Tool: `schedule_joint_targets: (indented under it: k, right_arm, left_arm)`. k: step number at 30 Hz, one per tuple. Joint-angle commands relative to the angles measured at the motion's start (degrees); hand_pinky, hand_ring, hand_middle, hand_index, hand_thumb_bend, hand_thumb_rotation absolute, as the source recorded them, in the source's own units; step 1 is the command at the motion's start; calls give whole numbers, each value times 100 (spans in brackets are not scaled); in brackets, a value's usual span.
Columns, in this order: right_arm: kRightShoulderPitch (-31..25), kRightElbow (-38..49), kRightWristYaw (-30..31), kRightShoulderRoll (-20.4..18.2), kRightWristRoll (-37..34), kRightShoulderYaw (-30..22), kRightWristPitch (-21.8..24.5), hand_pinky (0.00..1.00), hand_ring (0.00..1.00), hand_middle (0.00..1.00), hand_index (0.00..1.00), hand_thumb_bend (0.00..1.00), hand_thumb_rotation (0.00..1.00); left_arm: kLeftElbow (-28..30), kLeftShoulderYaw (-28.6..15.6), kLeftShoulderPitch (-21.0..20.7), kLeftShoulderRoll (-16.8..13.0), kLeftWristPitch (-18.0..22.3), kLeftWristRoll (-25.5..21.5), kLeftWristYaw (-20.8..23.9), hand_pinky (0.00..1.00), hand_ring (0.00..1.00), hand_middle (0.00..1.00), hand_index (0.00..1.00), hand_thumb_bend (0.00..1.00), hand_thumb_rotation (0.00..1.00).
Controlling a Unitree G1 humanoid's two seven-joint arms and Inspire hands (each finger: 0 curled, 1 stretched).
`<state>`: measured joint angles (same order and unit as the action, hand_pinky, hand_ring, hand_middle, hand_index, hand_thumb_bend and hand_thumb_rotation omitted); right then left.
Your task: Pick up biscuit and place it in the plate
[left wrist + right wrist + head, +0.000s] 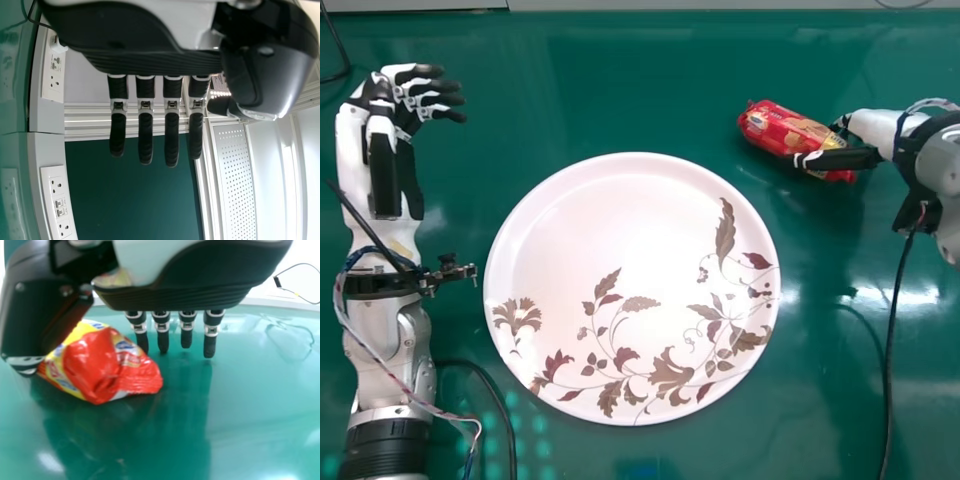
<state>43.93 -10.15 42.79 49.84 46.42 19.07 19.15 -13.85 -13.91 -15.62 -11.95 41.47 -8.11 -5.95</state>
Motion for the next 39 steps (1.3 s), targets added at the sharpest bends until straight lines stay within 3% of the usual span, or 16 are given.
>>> schedule_joint_targets:
  k: [1,3,5,6,7,8,9,10,12,16,21,31,39]
  right_arm:
    - [-88,-99,12,-48,100,75,-17,89,98,100,98,100,56]
    - [-121,-82,-153,-128,241,71,86,83,94,97,96,100,51]
    - [-142,-170,-425,-201,422,112,79,62,76,85,88,96,36]
    - [-132,-264,-569,-224,544,173,45,60,73,81,83,93,28]
    - [-128,-361,-726,-264,650,217,28,54,67,75,79,88,18]
    - [-140,-439,-897,-298,707,229,-13,39,52,65,75,79,7]
    - [-158,-494,-1039,-336,723,212,-36,32,47,60,72,66,4]
    - [-186,-540,-1194,-366,698,167,-83,27,44,56,67,59,2]
    - [-221,-624,-1474,-398,638,96,-192,17,38,47,56,53,0]
    - [-340,-732,-2180,-327,591,23,-651,16,40,49,49,52,0]
    - [-470,-796,-2740,-308,506,-136,-956,10,39,46,51,51,0]
    - [-630,-458,-2780,-324,393,-414,-926,7,40,46,51,51,0]
    - [-954,914,-2526,-463,64,-913,-671,7,41,47,50,51,0]
  left_arm:
    - [-119,-44,339,73,62,-40,-11,43,52,56,60,5,3]
    - [-96,-45,354,82,36,-40,-2,43,51,56,60,6,3]
    - [-20,-39,387,96,-33,-39,16,44,52,56,60,6,2]
    - [-9,-35,391,96,-31,-54,2,44,52,56,60,6,1]
    - [2,-35,395,94,-34,-53,-2,44,52,56,60,5,1]
    - [18,-33,400,94,-41,-67,-13,44,52,56,61,5,0]
    - [29,-32,404,93,-39,-71,-19,44,52,56,61,5,0]
    - [25,-34,400,90,-20,-81,-33,44,52,56,61,5,0]
    - [6,-35,392,81,9,-104,-60,43,51,56,60,5,0]
    - [20,-39,402,83,-10,-81,-41,43,52,56,60,5,0]
    - [-25,-49,377,85,-17,-76,-28,43,52,56,60,5,1]
    - [21,-35,346,98,-84,-11,31,42,51,55,60,4,0]
    - [19,-64,375,67,-121,102,94,43,52,56,60,5,0]
